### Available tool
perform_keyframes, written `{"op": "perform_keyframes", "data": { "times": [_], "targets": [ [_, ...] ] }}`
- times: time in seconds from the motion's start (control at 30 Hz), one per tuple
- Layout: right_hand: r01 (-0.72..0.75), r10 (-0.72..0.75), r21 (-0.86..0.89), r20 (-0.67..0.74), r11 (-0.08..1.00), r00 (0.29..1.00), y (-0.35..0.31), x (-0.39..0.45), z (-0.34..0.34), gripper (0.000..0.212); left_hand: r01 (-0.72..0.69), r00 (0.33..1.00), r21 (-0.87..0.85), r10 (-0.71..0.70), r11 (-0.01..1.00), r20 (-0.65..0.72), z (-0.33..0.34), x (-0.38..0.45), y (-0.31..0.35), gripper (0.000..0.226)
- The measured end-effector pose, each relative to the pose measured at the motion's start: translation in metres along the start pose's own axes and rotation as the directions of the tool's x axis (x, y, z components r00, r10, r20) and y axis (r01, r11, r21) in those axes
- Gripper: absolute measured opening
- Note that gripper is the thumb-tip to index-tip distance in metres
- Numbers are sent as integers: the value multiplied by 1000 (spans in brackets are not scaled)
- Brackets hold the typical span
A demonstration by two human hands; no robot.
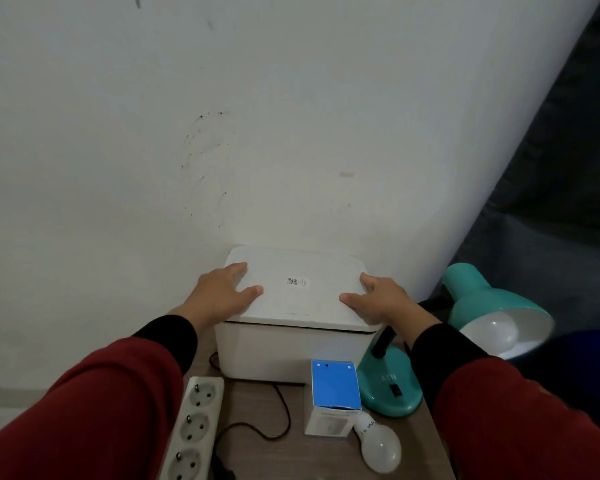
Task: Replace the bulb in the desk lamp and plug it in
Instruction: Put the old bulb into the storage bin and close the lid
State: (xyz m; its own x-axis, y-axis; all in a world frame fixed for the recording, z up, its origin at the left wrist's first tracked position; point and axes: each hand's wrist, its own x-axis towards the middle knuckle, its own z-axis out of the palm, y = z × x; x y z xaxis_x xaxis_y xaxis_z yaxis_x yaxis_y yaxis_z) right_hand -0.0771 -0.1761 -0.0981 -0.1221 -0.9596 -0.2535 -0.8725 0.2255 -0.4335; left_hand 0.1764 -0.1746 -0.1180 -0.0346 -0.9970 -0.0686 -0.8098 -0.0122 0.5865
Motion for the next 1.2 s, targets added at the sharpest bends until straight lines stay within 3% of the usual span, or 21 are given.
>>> {"op": "perform_keyframes", "data": {
  "times": [0.27,0.5,0.9,1.2],
  "targets": [
    [59,-58,1,-82,998,995,-6,-33,-11,80,25,999,69,-23,997,-36,-20,-18,15,74],
    [48,-44,44,-94,998,995,16,-107,1,79,-7,1000,156,8,988,-8,-14,-94,24,72],
    [-44,46,82,-33,996,998,106,-242,88,78,85,993,129,-95,988,76,82,-253,-9,75],
    [-75,76,-12,70,997,995,150,-270,141,72,98,969,202,-140,974,204,139,-291,-33,78]
  ]
}}
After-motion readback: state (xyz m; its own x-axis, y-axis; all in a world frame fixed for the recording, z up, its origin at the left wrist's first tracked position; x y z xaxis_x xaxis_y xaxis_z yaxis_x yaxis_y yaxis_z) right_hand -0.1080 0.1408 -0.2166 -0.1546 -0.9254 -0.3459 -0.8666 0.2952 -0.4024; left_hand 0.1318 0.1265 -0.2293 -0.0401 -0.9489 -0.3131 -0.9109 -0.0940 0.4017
